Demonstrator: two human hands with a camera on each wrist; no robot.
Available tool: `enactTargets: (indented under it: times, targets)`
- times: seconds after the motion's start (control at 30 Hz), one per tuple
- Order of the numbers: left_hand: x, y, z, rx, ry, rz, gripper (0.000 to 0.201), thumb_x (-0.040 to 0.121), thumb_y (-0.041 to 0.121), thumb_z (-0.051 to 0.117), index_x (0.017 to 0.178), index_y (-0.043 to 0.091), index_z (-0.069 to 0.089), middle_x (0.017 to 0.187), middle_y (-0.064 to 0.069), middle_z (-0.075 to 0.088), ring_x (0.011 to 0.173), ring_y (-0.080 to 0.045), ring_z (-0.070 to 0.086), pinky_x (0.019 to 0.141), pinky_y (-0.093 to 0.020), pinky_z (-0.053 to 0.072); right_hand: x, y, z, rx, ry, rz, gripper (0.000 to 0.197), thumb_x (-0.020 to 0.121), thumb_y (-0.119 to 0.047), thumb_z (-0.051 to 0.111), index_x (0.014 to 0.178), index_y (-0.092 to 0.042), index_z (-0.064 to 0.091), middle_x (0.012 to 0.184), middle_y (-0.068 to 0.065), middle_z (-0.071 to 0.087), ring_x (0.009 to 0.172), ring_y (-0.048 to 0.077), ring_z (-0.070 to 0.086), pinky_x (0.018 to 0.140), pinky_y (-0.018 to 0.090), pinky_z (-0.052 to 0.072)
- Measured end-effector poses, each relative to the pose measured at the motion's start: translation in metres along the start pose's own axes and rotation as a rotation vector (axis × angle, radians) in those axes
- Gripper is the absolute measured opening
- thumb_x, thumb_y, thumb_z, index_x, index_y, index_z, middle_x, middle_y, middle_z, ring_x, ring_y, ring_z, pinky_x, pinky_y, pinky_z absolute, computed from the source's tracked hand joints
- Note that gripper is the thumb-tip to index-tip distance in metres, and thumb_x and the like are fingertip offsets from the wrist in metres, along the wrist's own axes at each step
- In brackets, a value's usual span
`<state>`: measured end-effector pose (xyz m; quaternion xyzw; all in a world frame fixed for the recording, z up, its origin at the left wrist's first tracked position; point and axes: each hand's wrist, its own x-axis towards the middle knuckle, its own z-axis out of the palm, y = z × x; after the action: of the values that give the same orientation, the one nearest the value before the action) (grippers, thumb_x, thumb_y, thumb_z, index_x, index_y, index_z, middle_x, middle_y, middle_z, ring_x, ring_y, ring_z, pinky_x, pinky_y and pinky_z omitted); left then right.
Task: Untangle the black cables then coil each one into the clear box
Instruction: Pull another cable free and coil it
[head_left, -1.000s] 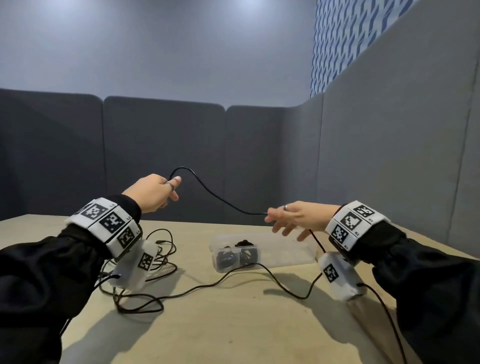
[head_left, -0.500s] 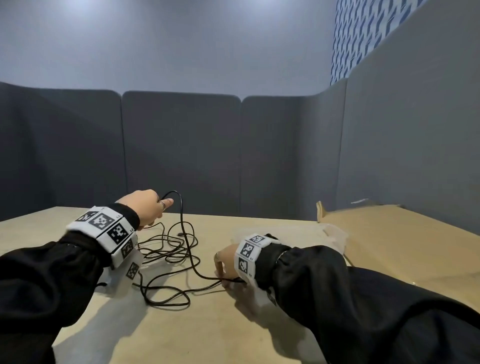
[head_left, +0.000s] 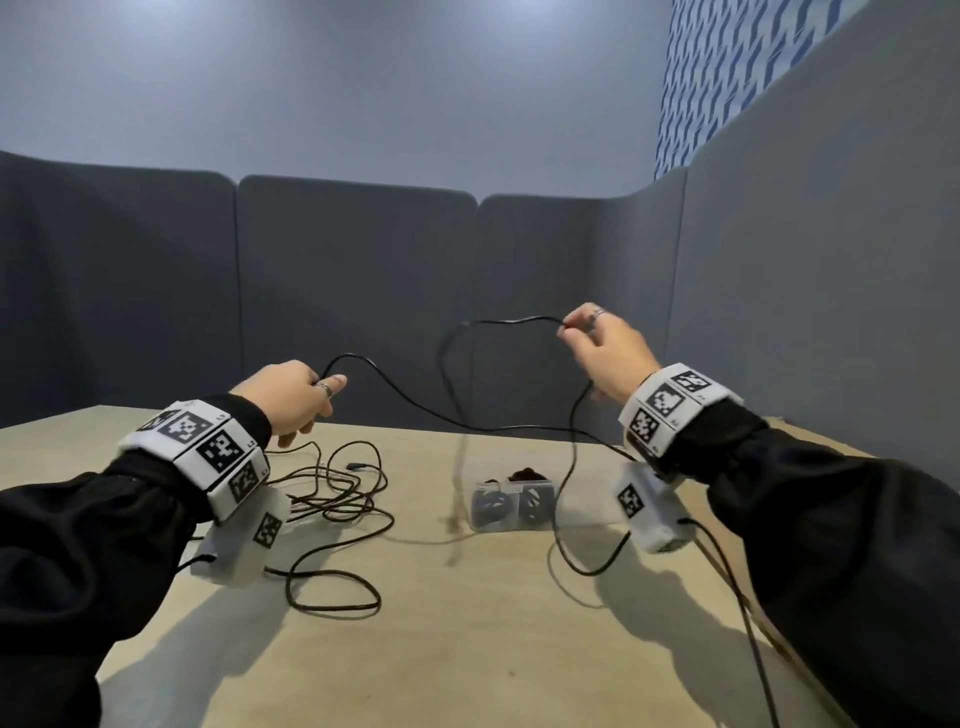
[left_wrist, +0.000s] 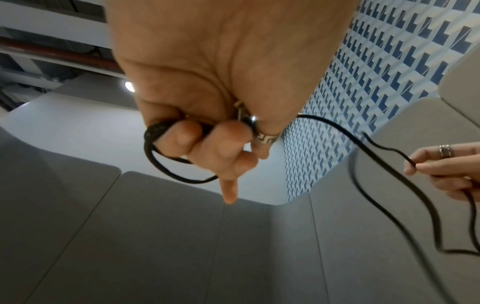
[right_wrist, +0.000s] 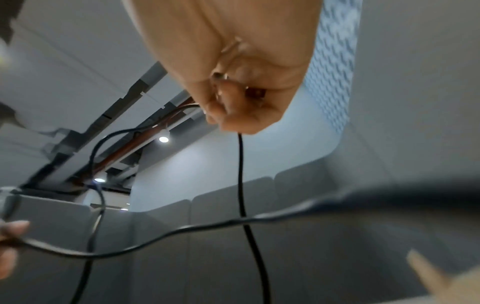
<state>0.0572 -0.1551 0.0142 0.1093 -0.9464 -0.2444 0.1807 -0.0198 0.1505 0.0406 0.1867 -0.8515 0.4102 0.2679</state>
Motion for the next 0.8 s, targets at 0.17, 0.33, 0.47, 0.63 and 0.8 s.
enactTargets:
  times: [0.17,0.33,0.47,0.63,0.8]
  targets:
    - [-0.007,0.022,0.008,0.049,-0.125,0.02,0.049,0.099,0.042,0.036,0.081,0.006,0.064,0.045,0.001,0.05,0.032,-0.013,0.043,0.052,-0.025,0.039,0.0,0.043,-0.052,-0.524,-0.129,0.156,0.017,0.095,-0.025,0.05,0.104,-0.025,0.064,0.113,0.008,0.065,0.107,0.03,0.057,0.087,0.03,0.042]
    - [-0.02,0.057,0.021,0.078,-0.236,0.096,0.052,0.099,0.044,0.035,0.078,0.007,0.066,0.044,0.0,0.05,0.028,-0.011,0.041,0.049,-0.024,0.037,-0.022,0.038,-0.049,-0.624,-0.316,0.06,0.051,0.096,-0.052,0.036,0.142,-0.031,0.039,0.141,0.007,0.044,0.132,0.03,0.039,0.11,0.041,0.031]
    - [-0.028,0.087,0.031,-0.068,-0.262,0.208,0.053,0.1,0.042,0.034,0.084,0.005,0.068,0.047,0.0,0.052,0.031,-0.013,0.041,0.041,-0.02,0.033,-0.056,-0.007,-0.02,0.019,-0.736,-0.039,0.051,0.091,-0.047,0.051,0.137,-0.026,0.044,0.134,-0.002,0.056,0.127,0.014,0.048,0.111,0.031,0.03]
    - [-0.039,0.099,0.025,-0.502,-0.382,0.279,0.049,0.099,0.037,0.038,0.086,0.002,0.069,0.047,-0.002,0.052,0.029,-0.012,0.033,0.034,-0.018,0.024,-0.068,-0.012,-0.028,0.389,-0.905,0.05,0.018,0.099,-0.025,0.046,0.083,-0.017,0.046,0.072,0.006,0.067,0.065,0.023,0.063,0.067,0.034,0.046]
    - [-0.055,0.107,0.017,-1.381,-1.136,0.478,0.041,0.092,0.029,0.047,0.104,-0.006,0.066,0.076,-0.013,0.069,0.04,-0.011,0.053,0.049,-0.016,0.045,-0.044,0.0,-0.02,0.281,-0.309,0.011,0.026,0.1,-0.024,0.038,0.077,-0.019,0.048,0.052,-0.002,0.03,0.039,0.012,0.027,0.044,0.025,0.027]
